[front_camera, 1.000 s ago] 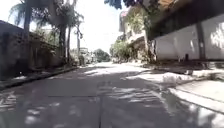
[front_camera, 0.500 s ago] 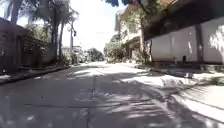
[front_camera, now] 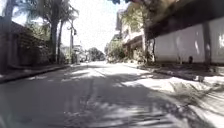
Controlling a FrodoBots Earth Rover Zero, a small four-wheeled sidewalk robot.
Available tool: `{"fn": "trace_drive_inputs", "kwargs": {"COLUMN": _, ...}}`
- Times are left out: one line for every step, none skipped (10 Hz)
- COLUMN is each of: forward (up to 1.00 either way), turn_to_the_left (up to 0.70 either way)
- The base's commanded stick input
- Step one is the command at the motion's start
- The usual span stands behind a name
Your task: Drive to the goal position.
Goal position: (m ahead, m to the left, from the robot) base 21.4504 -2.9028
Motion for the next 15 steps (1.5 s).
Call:
{"fn": "trace_drive_inputs", "kwargs": {"forward": 0.85, "turn_to_the_left": 0.00}}
{"fn": "trace_drive_inputs", "kwargs": {"forward": 0.85, "turn_to_the_left": 0.00}}
{"fn": "trace_drive_inputs", "kwargs": {"forward": 0.85, "turn_to_the_left": 0.00}}
{"fn": "trace_drive_inputs", "kwargs": {"forward": 0.85, "turn_to_the_left": 0.00}}
{"fn": "trace_drive_inputs", "kwargs": {"forward": 0.85, "turn_to_the_left": 0.00}}
{"fn": "trace_drive_inputs", "kwargs": {"forward": 0.85, "turn_to_the_left": 0.00}}
{"fn": "trace_drive_inputs", "kwargs": {"forward": 0.85, "turn_to_the_left": 0.00}}
{"fn": "trace_drive_inputs", "kwargs": {"forward": 0.85, "turn_to_the_left": 0.00}}
{"fn": "trace_drive_inputs", "kwargs": {"forward": 0.85, "turn_to_the_left": 0.00}}
{"fn": "trace_drive_inputs", "kwargs": {"forward": 0.85, "turn_to_the_left": 0.00}}
{"fn": "trace_drive_inputs", "kwargs": {"forward": 0.85, "turn_to_the_left": 0.00}}
{"fn": "trace_drive_inputs", "kwargs": {"forward": 0.85, "turn_to_the_left": 0.00}}
{"fn": "trace_drive_inputs", "kwargs": {"forward": 0.85, "turn_to_the_left": 0.00}}
{"fn": "trace_drive_inputs", "kwargs": {"forward": 0.85, "turn_to_the_left": 0.00}}
{"fn": "trace_drive_inputs", "kwargs": {"forward": 0.85, "turn_to_the_left": 0.00}}
